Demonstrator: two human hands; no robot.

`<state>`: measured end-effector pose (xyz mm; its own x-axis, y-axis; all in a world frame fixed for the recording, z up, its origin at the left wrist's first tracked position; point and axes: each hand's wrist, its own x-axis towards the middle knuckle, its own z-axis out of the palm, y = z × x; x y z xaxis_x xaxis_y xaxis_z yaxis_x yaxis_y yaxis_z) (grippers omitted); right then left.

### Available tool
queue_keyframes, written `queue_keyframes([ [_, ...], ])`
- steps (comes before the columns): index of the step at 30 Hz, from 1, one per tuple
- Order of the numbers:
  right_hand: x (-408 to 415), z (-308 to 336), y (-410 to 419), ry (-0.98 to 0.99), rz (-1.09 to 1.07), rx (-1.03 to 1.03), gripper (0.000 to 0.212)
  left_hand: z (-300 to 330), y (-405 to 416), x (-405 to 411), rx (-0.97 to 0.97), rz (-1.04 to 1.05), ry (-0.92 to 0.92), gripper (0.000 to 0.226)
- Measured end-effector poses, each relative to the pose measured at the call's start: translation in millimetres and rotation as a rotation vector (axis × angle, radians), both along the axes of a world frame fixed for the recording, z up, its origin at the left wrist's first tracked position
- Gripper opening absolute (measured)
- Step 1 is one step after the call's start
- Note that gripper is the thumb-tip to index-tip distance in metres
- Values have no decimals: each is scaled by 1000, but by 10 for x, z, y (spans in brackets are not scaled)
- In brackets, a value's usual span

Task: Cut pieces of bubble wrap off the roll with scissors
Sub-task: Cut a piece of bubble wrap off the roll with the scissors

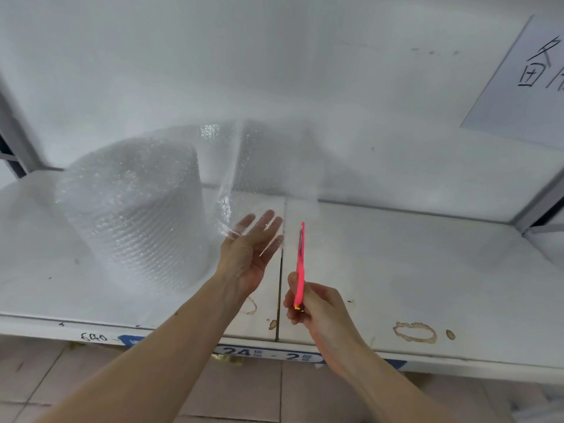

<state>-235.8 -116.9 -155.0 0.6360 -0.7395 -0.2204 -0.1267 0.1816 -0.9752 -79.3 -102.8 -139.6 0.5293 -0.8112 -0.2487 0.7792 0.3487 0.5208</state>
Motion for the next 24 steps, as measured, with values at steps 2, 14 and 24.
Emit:
queue_keyframes([
  [2, -5, 0, -3, -13, 5, 3, 48, 14, 0, -5, -6, -2, 31, 73],
  [14, -20, 29, -2, -78, 22, 55, 48, -10, -26, -144, -53, 30, 76, 68],
  [24, -24, 41, -3, -56, 18, 34, 49, -14, -17, -181, -47, 59, 60, 66],
])
